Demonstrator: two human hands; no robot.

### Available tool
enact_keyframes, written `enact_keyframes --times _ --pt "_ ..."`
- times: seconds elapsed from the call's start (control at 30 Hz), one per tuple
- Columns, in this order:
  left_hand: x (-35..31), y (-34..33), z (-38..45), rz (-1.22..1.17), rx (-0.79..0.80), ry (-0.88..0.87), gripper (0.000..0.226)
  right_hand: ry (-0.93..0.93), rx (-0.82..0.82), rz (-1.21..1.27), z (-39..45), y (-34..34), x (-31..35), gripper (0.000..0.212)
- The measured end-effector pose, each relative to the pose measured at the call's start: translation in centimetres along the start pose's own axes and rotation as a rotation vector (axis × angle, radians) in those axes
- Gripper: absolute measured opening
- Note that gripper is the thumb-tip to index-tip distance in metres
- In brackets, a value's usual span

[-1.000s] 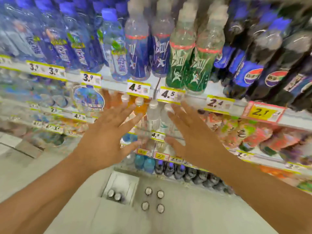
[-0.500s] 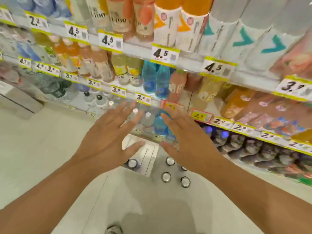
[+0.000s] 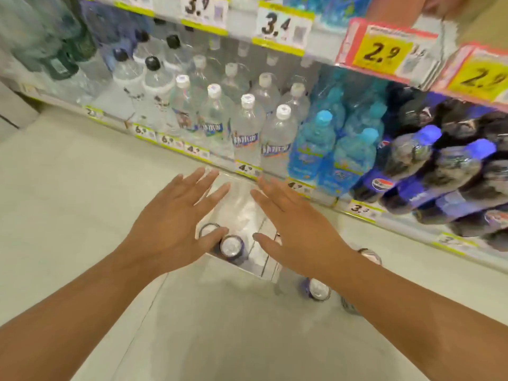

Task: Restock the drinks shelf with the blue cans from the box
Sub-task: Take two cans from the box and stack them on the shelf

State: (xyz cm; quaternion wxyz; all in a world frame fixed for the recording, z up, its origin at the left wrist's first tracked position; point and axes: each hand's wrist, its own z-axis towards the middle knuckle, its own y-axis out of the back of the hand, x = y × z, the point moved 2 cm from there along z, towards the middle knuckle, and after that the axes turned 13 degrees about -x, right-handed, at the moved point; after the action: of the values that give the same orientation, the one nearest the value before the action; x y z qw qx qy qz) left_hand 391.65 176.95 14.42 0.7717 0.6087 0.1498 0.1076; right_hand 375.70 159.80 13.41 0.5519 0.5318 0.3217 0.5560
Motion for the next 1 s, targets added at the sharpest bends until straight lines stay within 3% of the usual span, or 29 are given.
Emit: enact_keyframes --times 0.37,0.53,0.83,0.9,1.0 --pt "5.6 -13.5 -2.5 -0.022 0.108 0.027 0.072 0.050 0.140 0.108 -0.2 -13.4 -0.5 0.074" --pt "6.4 -16.2 -2.9 -0.065 0.183 0.054 0.087 0.052 0.213 0.136 -0.7 -15.9 -0.1 0.079" --pt "6.8 -18.5 -0.7 -0.157 0.561 0.319 0.110 -0.084 0.353 0.214 -0.2 -19.0 0.4 0.080" --pt "6.6 -19.1 -0.4 -0.135 0.625 0.332 0.107 -0.172 0.356 0.236 -0.3 -20.1 0.4 0.076" --pt "6.7 -19.7 -0.3 -0.148 0.621 0.342 0.081 -0.308 0.330 0.308 -0.2 -21.4 0.4 0.050"
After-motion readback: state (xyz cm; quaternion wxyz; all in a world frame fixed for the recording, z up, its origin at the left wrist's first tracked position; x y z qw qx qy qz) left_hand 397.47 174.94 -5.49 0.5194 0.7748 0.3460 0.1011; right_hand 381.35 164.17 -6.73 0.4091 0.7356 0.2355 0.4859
